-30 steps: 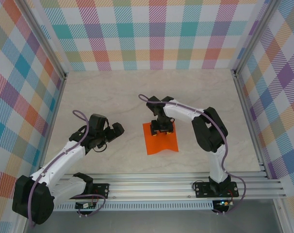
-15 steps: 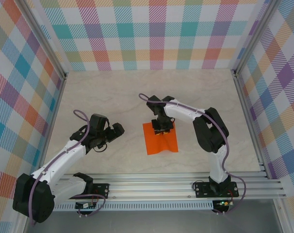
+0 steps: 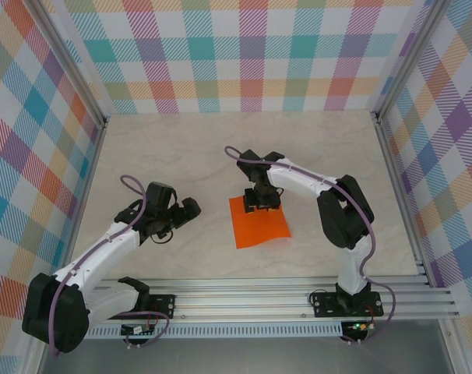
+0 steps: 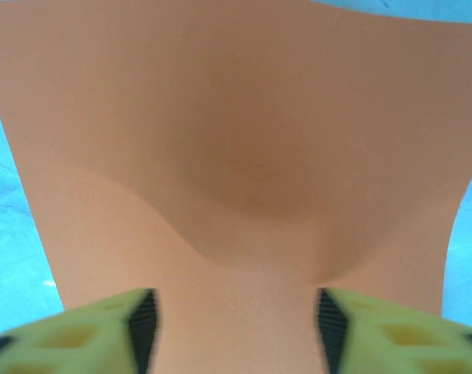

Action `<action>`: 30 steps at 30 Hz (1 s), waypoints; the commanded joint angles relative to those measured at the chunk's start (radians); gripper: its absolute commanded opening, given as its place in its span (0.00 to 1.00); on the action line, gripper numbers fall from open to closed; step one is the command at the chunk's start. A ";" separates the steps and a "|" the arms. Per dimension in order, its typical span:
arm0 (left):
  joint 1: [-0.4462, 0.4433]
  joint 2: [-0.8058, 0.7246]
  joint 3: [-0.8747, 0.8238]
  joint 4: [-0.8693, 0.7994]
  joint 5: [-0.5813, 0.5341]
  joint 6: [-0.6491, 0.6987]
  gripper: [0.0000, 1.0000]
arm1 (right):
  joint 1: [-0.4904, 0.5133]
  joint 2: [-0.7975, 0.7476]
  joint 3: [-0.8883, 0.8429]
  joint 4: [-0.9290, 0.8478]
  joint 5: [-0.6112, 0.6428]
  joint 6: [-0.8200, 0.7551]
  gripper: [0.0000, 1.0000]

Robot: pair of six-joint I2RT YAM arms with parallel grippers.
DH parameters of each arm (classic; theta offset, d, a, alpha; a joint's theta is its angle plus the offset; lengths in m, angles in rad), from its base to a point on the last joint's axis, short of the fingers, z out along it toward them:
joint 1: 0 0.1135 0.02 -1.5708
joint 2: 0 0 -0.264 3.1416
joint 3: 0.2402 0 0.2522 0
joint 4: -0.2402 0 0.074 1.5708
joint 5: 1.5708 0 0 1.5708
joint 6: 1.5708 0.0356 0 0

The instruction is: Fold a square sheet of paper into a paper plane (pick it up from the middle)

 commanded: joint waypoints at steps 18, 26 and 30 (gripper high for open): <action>-0.012 0.003 0.018 0.005 0.014 -0.007 1.00 | 0.016 0.074 0.009 -0.006 -0.077 -0.018 0.58; -0.012 0.003 0.017 -0.001 0.009 -0.009 1.00 | 0.019 0.049 0.002 -0.004 -0.071 -0.007 0.34; -0.012 0.004 0.019 -0.003 0.009 -0.007 1.00 | 0.019 0.037 -0.005 -0.010 -0.046 -0.003 0.28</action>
